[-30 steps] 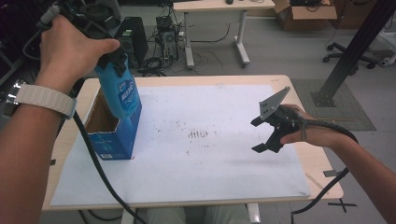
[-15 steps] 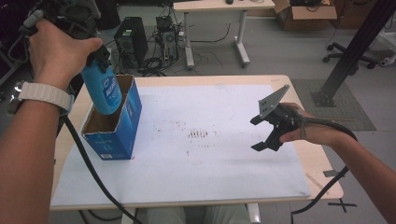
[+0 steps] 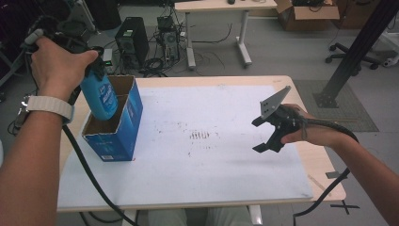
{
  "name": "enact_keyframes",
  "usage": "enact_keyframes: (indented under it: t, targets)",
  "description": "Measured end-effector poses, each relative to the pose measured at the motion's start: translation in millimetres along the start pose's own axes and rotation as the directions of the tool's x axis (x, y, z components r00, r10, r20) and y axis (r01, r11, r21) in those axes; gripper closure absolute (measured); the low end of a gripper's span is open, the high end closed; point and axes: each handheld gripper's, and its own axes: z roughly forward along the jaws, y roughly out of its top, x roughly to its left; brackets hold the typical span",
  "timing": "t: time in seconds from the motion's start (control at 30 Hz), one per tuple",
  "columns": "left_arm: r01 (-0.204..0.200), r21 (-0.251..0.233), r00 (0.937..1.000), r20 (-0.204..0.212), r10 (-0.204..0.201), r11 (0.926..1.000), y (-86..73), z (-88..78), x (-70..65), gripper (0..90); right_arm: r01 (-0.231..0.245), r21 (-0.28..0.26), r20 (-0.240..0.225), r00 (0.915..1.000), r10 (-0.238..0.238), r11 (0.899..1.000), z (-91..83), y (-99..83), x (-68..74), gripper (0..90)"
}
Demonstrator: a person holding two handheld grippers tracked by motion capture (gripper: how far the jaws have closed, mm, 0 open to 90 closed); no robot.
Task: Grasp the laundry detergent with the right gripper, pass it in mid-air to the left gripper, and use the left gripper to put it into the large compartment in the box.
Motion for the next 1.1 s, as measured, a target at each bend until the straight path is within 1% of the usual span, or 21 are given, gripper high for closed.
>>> enact_keyframes:
  t: [0.17, 0.3, 0.5, 0.6, 0.63, 0.67, 0.8, 0.93, 1.1]
  targets:
    - [0.000, 0.002, 1.0000, 0.001, 0.000, 1.0000, -3.9, 17.3, 1.1, 38.1, 0.002, 0.001, -0.003, 1.0000, -0.002, 1.000, 1.5, 1.7, -0.3, 8.8]
    - [-0.005, 0.004, 1.0000, -0.005, 0.005, 1.0000, -8.1, 32.5, 1.7, 38.1, -0.005, 0.003, -0.005, 1.0000, 0.005, 1.000, 3.5, 0.7, -0.3, 8.8]
    - [-0.001, 0.006, 1.0000, -0.005, 0.001, 1.0000, -14.9, 55.7, 2.8, 38.1, -0.012, 0.001, -0.004, 0.9999, 0.012, 1.000, 4.1, -0.6, -0.1, 8.8]
    - [-0.005, 0.007, 0.9999, -0.009, 0.005, 1.0000, -17.7, 65.3, 1.9, 38.1, -0.012, -0.001, -0.002, 0.9999, 0.012, 1.000, 3.6, -0.9, 0.0, 8.8]
    - [-0.005, 0.007, 0.9999, -0.009, 0.005, 1.0000, -17.7, 65.3, 1.9, 38.1, -0.013, -0.002, -0.001, 0.9999, 0.013, 1.000, 3.6, -1.0, -0.1, 8.8]
    - [-0.003, 0.008, 0.9999, -0.010, 0.004, 1.0000, -19.7, 71.6, 1.8, 38.1, -0.014, -0.001, 0.000, 0.9999, 0.014, 1.000, 3.6, -1.1, -0.1, 8.8]
    - [-0.001, 0.004, 1.0000, -0.008, 0.001, 1.0000, -24.1, 83.5, 2.2, 38.1, -0.017, 0.001, -0.002, 0.9999, 0.017, 1.000, 4.6, -1.4, 0.6, 8.9]
    - [0.000, 0.014, 1.0000, -0.009, 0.000, 0.9999, -28.1, 96.0, 1.6, 38.1, -0.022, 0.004, -0.004, 0.9998, 0.022, 1.000, 6.4, -2.4, 0.4, 8.9]
    - [0.003, 0.018, 1.0000, 0.000, -0.003, 0.9998, -33.0, 112.5, 1.8, 38.1, -0.028, 0.003, -0.006, 0.9996, 0.028, 1.000, 8.3, -1.8, 0.5, 8.9]
